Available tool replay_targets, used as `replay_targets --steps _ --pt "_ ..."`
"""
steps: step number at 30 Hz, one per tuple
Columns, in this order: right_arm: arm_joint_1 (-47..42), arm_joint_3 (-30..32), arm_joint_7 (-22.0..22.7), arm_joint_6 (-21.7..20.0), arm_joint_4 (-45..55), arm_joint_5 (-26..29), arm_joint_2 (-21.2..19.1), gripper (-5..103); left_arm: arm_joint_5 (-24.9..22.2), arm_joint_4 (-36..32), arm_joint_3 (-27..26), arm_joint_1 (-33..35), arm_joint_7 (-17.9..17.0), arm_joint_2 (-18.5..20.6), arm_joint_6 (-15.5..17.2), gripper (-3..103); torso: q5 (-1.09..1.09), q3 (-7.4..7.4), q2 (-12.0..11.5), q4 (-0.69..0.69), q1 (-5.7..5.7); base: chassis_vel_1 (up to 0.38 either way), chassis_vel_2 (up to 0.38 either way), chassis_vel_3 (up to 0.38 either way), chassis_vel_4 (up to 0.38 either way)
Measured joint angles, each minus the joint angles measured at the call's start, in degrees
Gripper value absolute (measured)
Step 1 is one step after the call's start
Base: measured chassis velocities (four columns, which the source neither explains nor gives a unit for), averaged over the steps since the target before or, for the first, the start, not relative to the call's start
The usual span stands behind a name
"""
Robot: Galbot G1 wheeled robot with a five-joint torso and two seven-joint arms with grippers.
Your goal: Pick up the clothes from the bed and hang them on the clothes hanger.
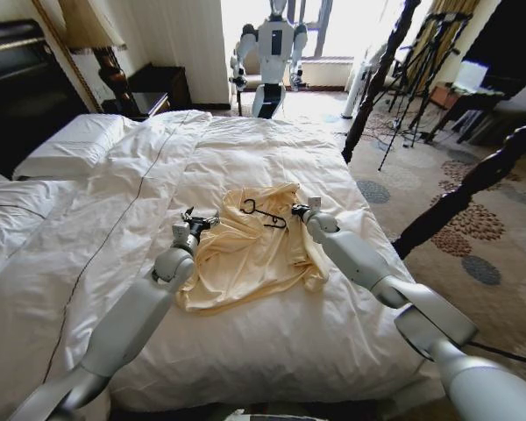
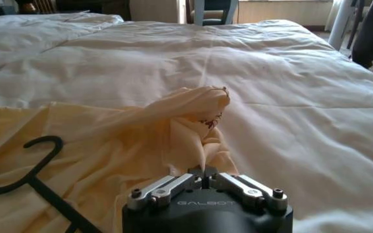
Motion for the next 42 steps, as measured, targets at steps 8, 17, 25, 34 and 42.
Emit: replay_targets --steps 8,17,25,34,42 --pt "-0.1 0.1 1.4 1.3 6.4 0.7 -4.5 -2 0.0 -1.2 -0.6 0.9 -0.5 0.2 0.0 100 0.00 0.00 0.0 0.01 0.00 0.000 0.000 0.000 0.000" --pt "-1.2 -4.5 2.0 -1.4 24.8 8.1 -15.4 0 -0.1 -3.1 -1.4 2.1 -1.0 0.5 0.2 100 0.00 0.00 0.0 0.00 0.00 0.000 0.000 0.000 0.000" --pt "-2.3 -11.8 0.9 -2.2 35.2 9.5 -20.6 0 -0.2 -4.6 -2.7 3.6 -1.6 0.7 0.3 100 0.01 0.00 0.0 -0.01 0.00 0.000 0.000 0.000 0.000" --pt "-1.3 -18.4 -2.5 -2.3 37.1 9.1 -15.9 0 -0.2 -6.0 -6.5 7.0 -1.6 0.5 0.3 100 -0.01 0.00 0.0 0.01 0.00 0.000 0.000 0.000 0.000" --pt "-0.6 -24.6 -1.8 -3.6 38.7 9.2 -13.9 0 -0.2 -6.8 -9.6 9.1 -1.4 1.1 0.1 100 -0.01 0.00 0.0 0.01 0.00 0.000 0.000 0.000 0.000"
